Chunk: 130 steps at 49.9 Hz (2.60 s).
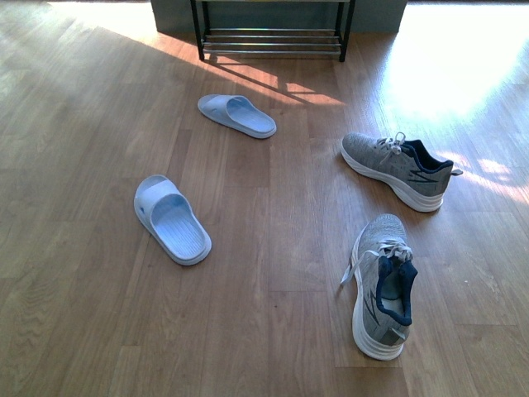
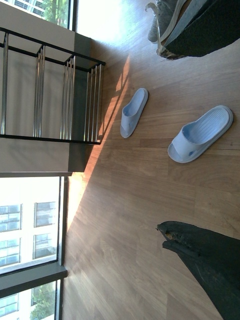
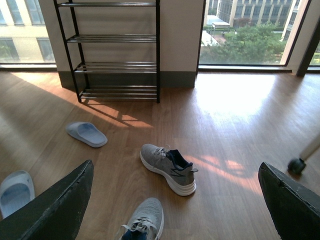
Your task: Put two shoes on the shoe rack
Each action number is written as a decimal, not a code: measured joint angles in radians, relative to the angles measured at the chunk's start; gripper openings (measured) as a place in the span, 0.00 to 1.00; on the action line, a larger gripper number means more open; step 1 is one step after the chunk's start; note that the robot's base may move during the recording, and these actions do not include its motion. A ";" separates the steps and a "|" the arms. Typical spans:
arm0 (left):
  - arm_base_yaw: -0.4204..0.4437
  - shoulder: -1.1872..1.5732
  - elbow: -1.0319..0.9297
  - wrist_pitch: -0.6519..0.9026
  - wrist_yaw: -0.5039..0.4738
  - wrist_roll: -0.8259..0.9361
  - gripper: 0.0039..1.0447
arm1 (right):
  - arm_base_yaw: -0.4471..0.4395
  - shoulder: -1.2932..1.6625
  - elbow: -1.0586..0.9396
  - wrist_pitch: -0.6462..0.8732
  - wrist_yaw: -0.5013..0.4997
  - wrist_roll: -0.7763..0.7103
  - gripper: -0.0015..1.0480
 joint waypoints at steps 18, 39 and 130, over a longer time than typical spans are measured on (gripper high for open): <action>0.000 0.000 0.000 0.000 0.000 0.000 0.91 | 0.000 0.000 0.000 0.000 0.000 0.000 0.91; 0.000 0.000 0.000 0.000 0.000 0.000 0.91 | 0.000 0.000 0.000 0.000 0.000 0.000 0.91; 0.000 0.000 0.000 0.000 0.000 0.000 0.91 | 0.000 0.000 0.000 0.000 0.000 0.000 0.91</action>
